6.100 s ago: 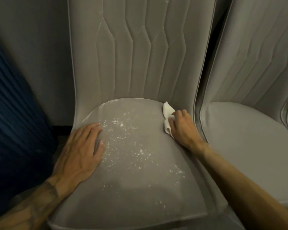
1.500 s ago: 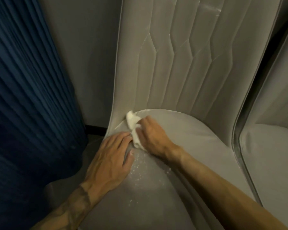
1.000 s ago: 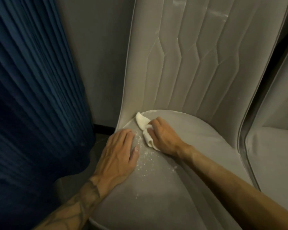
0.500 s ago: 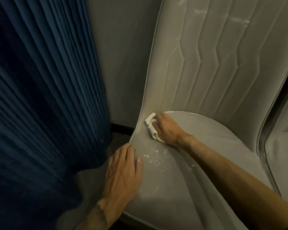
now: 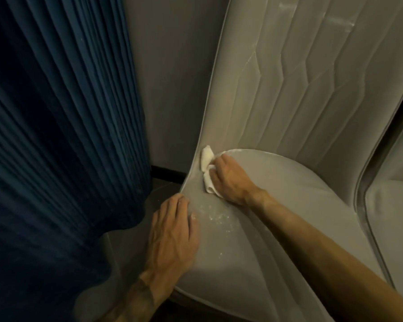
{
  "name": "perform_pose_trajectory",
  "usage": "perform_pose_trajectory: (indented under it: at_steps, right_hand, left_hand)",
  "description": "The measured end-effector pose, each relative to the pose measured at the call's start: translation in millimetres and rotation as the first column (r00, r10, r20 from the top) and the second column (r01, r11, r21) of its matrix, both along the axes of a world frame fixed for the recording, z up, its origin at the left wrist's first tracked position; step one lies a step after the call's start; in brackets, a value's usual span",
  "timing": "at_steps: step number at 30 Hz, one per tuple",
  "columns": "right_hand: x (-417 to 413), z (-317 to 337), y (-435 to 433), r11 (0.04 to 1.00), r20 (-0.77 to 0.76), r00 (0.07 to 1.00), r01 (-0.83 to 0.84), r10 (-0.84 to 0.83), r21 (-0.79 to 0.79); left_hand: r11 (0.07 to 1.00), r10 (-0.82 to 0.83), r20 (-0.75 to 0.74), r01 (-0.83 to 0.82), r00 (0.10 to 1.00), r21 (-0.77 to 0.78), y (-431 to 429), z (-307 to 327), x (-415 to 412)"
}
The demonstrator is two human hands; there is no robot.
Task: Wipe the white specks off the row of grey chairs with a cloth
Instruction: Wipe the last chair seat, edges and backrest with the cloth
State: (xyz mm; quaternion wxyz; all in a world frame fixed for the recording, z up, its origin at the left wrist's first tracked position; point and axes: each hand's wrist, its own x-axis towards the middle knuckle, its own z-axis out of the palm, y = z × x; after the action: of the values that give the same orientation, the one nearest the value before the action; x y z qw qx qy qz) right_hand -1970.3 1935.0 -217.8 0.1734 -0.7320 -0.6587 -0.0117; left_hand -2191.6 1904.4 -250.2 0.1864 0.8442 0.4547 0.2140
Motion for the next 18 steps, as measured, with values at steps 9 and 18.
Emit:
perform_pose_trajectory:
  at_steps: [9, 18]
  right_hand:
    - [48, 7, -48, 0.991, -0.008, 0.992, 0.123, -0.124, -0.052]
    - [-38, -7, -93, 1.0, -0.074, 0.997, -0.022, 0.022, 0.003]
  left_hand:
    - [0.998, -0.013, 0.023, 0.011, 1.0, 0.065, 1, -2, -1]
    - [0.996, 0.0, -0.005, 0.001, 1.0, 0.093, 2, -8, -1]
